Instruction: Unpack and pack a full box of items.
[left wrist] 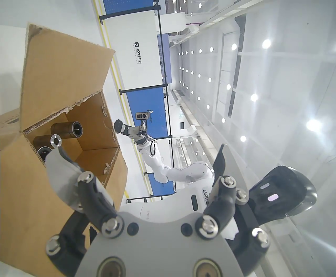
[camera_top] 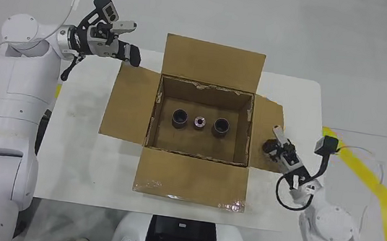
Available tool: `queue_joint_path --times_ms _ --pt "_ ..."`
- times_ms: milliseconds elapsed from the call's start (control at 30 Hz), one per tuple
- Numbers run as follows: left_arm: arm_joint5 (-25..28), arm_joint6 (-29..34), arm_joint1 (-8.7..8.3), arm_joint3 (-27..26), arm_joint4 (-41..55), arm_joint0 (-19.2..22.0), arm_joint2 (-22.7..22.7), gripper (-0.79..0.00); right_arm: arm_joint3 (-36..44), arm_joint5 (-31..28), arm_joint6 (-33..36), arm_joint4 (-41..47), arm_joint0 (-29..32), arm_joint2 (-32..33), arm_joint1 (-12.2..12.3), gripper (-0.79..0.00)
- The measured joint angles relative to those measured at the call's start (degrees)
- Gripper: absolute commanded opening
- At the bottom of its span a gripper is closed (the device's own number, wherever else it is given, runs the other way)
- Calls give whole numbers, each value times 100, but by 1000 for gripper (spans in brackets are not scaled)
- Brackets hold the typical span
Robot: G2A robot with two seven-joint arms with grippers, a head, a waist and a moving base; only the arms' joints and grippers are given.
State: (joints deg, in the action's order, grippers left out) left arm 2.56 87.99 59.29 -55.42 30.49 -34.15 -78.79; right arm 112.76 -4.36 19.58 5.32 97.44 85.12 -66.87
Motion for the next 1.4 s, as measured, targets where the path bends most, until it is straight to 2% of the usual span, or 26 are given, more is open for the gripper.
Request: queue_joint_path --times_ms 133,300,633,1167,1267,1400 --pt "0 0 0 0 0 0 0 0 423 136 170 -463 -162 49 28 0" --pt "0 0 0 0 0 0 0 0 702 425 673 -955 -654 -238 47 0" --pt "0 0 0 0 0 0 0 0 555 668 1188 -1724 -1505 -941 28 0" --pt "0 0 0 0 0 -1 0 0 551 640 1202 -1869 -1526 -957 36 0" --pt "-32 -208 -24 -139 -22 -79 -62 0 575 549 1497 -2530 -1694 -1051 73 0" --pt "-46 -440 -140 -339 -165 -167 -359 0 311 389 1963 -3350 -2243 -1346 82 0"
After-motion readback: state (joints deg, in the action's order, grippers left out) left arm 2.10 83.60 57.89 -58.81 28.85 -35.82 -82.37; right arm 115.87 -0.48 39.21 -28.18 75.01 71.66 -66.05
